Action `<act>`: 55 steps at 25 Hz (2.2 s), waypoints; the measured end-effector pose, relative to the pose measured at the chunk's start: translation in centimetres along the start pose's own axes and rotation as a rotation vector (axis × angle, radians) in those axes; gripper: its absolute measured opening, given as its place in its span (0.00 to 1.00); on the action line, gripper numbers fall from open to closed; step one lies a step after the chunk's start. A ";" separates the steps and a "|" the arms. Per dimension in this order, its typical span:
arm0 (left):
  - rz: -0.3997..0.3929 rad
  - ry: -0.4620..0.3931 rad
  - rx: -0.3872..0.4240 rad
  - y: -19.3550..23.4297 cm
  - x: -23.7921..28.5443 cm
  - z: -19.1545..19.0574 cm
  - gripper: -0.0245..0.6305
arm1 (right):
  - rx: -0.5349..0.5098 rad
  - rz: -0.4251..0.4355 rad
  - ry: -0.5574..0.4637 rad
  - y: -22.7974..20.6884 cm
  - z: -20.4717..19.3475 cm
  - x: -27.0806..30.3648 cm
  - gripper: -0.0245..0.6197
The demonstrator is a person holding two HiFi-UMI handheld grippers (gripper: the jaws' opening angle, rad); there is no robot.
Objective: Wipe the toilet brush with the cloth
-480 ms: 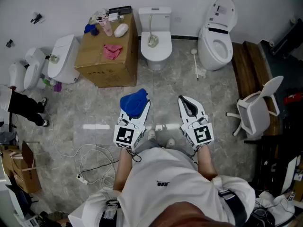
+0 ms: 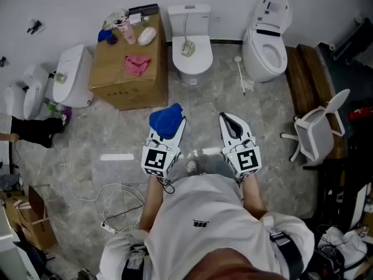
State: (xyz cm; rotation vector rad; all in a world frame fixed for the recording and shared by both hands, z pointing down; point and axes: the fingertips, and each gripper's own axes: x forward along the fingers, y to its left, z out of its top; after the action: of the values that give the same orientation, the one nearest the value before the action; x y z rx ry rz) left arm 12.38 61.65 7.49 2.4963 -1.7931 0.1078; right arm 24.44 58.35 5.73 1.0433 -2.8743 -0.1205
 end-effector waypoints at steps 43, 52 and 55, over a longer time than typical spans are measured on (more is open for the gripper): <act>0.135 0.061 -0.038 15.0 27.8 1.7 0.25 | 0.033 0.148 0.049 -21.8 -3.5 26.0 0.03; 0.133 0.067 -0.040 18.3 31.1 0.7 0.25 | 0.043 0.147 0.067 -23.1 -4.9 30.3 0.03; 0.125 0.064 -0.045 19.9 32.6 0.4 0.25 | 0.035 0.142 0.071 -23.7 -5.3 32.3 0.03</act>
State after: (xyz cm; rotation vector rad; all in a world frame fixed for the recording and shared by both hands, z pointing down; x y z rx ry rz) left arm 3.86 24.52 10.44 2.3231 -1.9030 0.1500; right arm 15.33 19.22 10.21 0.8269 -2.8835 -0.0238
